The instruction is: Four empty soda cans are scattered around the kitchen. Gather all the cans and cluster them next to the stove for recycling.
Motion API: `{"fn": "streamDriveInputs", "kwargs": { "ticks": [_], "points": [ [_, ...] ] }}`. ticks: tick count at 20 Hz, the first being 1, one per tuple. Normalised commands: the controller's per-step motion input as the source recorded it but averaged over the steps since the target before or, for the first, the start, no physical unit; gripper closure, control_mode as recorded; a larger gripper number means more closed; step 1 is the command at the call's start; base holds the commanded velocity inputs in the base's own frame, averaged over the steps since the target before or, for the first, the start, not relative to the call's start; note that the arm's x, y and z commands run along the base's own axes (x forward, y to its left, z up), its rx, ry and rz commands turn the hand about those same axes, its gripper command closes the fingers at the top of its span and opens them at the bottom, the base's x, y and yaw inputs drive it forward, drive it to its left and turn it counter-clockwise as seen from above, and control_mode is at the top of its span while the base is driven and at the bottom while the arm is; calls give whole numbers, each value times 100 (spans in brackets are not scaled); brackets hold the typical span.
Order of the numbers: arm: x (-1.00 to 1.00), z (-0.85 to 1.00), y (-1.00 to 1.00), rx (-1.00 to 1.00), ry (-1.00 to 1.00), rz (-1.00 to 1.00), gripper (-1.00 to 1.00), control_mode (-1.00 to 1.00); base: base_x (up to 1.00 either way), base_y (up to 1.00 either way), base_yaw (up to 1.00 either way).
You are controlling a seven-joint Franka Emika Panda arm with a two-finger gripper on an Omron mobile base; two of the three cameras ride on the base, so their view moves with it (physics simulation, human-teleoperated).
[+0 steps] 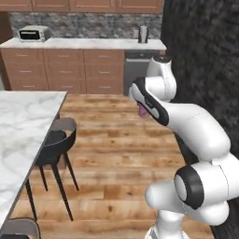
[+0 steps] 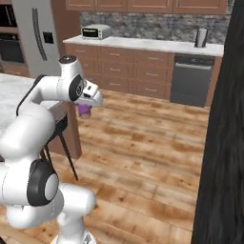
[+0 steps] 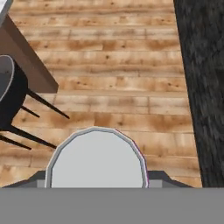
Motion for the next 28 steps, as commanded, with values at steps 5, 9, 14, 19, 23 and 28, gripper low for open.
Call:
{"fn": "streamDriveInputs", "kwargs": {
  "ticks": [5,9,14,19,23,28],
  "points": [
    [0,0,0,0,0,0,100,100,100,0,-31],
    [0,0,0,0,0,0,100,100,100,0,-26],
    [0,0,0,0,0,0,100,100,100,0,-22],
    [0,0,0,0,0,0,100,100,100,0,-3],
    [0,0,0,0,0,0,100,100,100,0,10],
    [0,0,0,0,0,0,100,100,100,0,52]
  ]
}}
